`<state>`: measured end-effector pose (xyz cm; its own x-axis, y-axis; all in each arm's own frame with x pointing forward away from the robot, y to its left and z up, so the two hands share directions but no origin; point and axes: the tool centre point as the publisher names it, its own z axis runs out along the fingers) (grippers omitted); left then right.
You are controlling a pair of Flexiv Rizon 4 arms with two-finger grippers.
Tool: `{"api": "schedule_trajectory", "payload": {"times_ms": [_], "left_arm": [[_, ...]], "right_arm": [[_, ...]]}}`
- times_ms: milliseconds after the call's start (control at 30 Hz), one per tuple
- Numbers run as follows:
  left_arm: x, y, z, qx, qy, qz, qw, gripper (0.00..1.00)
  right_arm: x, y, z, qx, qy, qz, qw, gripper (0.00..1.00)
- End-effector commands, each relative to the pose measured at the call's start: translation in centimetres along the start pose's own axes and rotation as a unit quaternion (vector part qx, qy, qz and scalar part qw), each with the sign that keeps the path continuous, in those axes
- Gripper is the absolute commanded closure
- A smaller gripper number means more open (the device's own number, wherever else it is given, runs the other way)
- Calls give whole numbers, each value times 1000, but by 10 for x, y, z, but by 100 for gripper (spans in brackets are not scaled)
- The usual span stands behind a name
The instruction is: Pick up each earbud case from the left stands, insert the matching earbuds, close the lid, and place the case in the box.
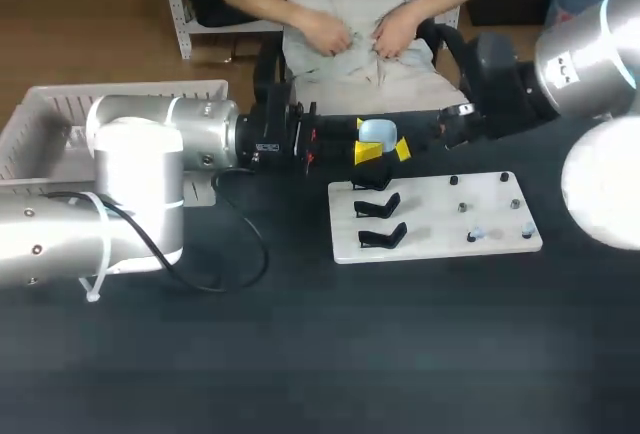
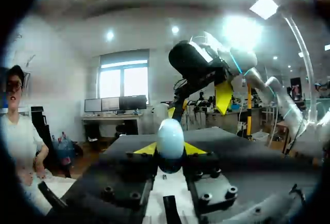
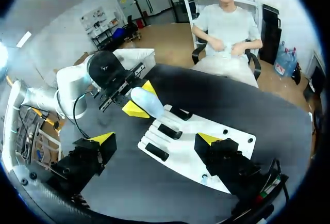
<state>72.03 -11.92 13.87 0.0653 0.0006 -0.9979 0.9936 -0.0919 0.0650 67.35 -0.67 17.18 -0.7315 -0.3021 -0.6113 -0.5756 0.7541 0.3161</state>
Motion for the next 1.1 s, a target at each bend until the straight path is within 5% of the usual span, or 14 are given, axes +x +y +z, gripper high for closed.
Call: {"api": "schedule_trajectory", "payload": {"times_ms": [33,1100], "left_arm": [[0,-1,0,-2,-1,1,1000,100],[0,-1,0,-2,-1,1,1000,100]], "right_arm": [[-13,-3,14,-1,13,-1,1000,0],[-25,-17,41,14,36,-2,999,0]]}}
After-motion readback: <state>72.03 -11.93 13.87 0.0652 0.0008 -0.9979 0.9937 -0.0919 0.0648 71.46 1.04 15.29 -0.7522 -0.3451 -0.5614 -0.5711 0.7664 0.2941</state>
